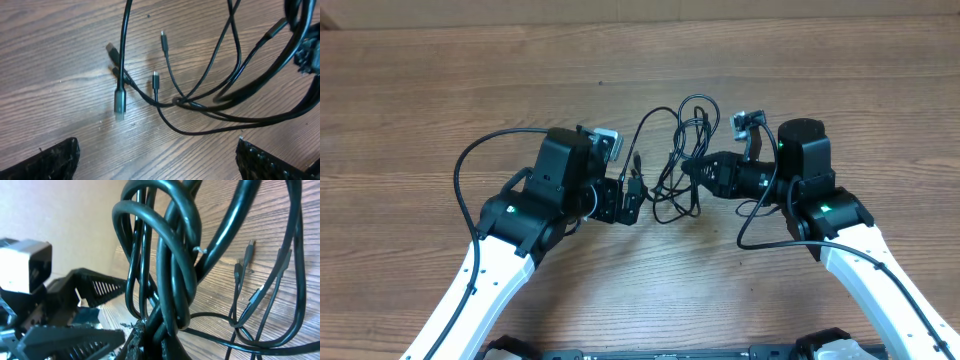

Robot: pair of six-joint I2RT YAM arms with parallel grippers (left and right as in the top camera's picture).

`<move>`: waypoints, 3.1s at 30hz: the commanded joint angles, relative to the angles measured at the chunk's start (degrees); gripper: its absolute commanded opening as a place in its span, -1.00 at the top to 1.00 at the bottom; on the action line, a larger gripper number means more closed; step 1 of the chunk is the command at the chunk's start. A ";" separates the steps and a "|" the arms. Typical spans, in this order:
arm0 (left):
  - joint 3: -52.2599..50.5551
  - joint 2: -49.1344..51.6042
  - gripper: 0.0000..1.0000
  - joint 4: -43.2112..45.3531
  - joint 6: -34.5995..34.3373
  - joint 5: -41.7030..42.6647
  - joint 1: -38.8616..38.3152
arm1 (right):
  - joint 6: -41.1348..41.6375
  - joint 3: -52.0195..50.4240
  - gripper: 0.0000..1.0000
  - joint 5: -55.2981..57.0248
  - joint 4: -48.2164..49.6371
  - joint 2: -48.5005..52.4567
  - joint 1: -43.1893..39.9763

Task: Untangle cables

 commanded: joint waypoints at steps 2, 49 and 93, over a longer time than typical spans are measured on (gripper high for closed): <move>1.07 -0.70 -1.00 0.02 -1.40 0.28 -0.98 | 4.63 0.79 0.93 1.49 1.53 0.00 0.33; 1.07 -0.70 -0.18 4.15 0.72 -10.47 -4.15 | 42.42 0.79 0.93 -10.51 21.05 0.00 0.33; 1.07 2.43 0.92 7.19 0.74 -6.12 -4.13 | 41.00 0.76 0.93 -7.52 17.33 0.00 0.33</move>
